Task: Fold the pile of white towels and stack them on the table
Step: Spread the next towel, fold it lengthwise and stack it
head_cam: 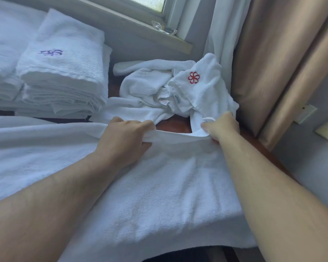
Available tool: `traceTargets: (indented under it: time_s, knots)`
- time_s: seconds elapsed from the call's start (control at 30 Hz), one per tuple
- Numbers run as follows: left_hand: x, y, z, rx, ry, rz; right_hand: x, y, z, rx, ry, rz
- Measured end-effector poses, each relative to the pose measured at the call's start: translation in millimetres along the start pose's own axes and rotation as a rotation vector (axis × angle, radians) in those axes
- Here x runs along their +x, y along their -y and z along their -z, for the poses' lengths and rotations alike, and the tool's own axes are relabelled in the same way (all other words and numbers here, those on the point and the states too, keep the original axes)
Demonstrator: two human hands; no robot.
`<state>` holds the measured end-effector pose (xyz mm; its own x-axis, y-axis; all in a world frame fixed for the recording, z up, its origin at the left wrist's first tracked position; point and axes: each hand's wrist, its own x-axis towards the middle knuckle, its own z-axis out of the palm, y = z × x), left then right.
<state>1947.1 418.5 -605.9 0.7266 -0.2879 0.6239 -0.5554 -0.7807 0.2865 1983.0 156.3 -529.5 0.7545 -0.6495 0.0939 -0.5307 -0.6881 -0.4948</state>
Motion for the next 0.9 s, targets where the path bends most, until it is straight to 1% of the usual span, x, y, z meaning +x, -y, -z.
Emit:
traceTargets:
  time_s: [0.07,0.2,0.27,0.3,0.33,0.37,0.4,0.43,0.47,0.53,0.57,0.6,0.63,0.67,0.8,0.9]
  knots:
    - [0,0,-1,0.007,0.008,-0.012,5,6,4,-0.177,-0.01,0.067]
    - [1,2,-1,0.011,0.012,-0.008,12,14,8,-0.361,-0.078,0.015]
    - [2,2,-2,0.011,0.009,-0.013,19,16,14,-0.392,-0.091,0.018]
    - [2,1,-2,0.011,0.009,-0.015,21,16,17,-0.353,-0.046,-0.005]
    - [2,1,-2,0.009,0.011,-0.014,22,17,20,-0.275,0.032,-0.045]
    - [3,1,-2,0.006,0.013,-0.012,22,17,23,-0.124,0.123,-0.107]
    - [3,1,-2,0.002,0.013,-0.01,20,16,25,0.115,0.207,-0.191]
    - [3,0,-2,0.0,0.01,-0.011,18,15,26,0.417,0.26,-0.27]
    - [3,-1,-2,0.002,0.0,-0.015,17,12,27,0.71,0.26,-0.322]
    - [4,-5,-2,0.022,-0.032,-0.032,17,9,24,1.23,0.146,-0.327]
    - [4,-6,-1,0.034,-0.047,-0.035,16,8,22,1.423,0.069,-0.294]
    - [4,-8,0,0.045,-0.058,-0.037,13,6,20,1.556,0.006,-0.268]
    - [5,-9,2,0.056,-0.067,-0.04,9,5,18,1.615,-0.04,-0.26]
    - [5,-11,3,0.067,-0.074,-0.043,4,4,15,1.62,-0.072,-0.263]
    - [4,-15,7,0.098,-0.035,-0.037,-20,-10,5,1.461,-0.143,-0.334]
    - [3,-15,10,0.103,-0.068,-0.049,-44,-36,0,1.503,-0.201,-0.338]
